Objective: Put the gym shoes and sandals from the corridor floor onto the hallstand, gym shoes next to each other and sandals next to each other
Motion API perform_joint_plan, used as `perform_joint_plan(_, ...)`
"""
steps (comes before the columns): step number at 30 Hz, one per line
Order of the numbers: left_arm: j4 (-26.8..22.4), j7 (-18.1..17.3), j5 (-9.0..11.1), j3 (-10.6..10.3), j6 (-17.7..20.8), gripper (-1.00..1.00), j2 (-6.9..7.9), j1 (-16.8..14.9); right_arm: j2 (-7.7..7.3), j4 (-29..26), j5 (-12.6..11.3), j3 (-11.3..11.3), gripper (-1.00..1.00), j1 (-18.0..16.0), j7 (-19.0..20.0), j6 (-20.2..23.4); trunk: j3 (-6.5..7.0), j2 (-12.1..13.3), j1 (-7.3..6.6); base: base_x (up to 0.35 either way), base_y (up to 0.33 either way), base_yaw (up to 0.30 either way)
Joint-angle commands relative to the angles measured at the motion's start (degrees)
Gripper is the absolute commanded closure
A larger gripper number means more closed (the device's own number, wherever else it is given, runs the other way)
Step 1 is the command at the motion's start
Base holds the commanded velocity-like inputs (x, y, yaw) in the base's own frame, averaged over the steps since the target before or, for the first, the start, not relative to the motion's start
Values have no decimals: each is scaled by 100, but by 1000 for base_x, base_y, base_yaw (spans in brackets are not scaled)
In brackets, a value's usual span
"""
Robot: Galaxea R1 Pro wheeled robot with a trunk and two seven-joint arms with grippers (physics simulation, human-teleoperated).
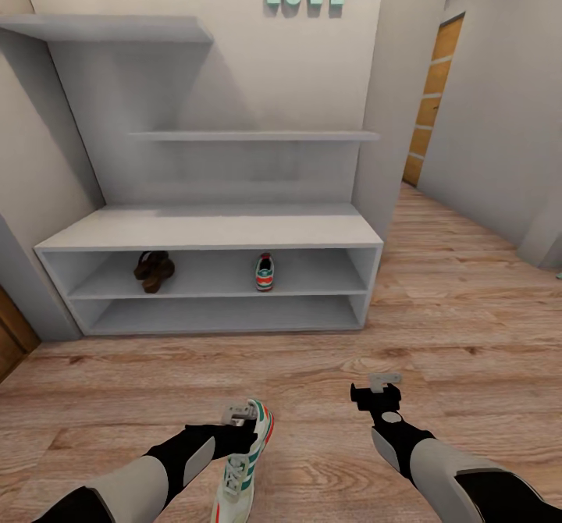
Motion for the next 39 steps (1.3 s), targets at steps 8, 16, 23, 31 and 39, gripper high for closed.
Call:
perform_joint_plan(8, 0, 2, -1, 0, 0, 100, 0, 0, 0, 1, 0, 1, -100, 0, 0, 0, 0, 0, 0, 0, 0, 0)
perform_joint_plan(16, 0, -11, -1, 5, 0, 100, 6, 0, 0, 26, 13, 2, -100, 0, -3, 11, 0, 0, 0, 0, 0, 0)
perform_joint_plan(23, -3, -12, -10, 16, -12, 100, 9, 0, -20, 129, 26, 0, -100, 0, 0, 11, 0, 0, 0, 0, 0, 0)
perform_joint_plan(31, -21, 4, -25, 17, -282, 100, 13, 0, -31, 126, 20, 2, -100, 0, -12, 7, 0, 0, 0, 0, 0, 0)
perform_joint_plan(39, -46, 2, -28, 29, -376, 100, 47, 0, -204, 93, 18, 0, -100, -3, 229, 529, 0, 0, 0, 0, 0, 0)
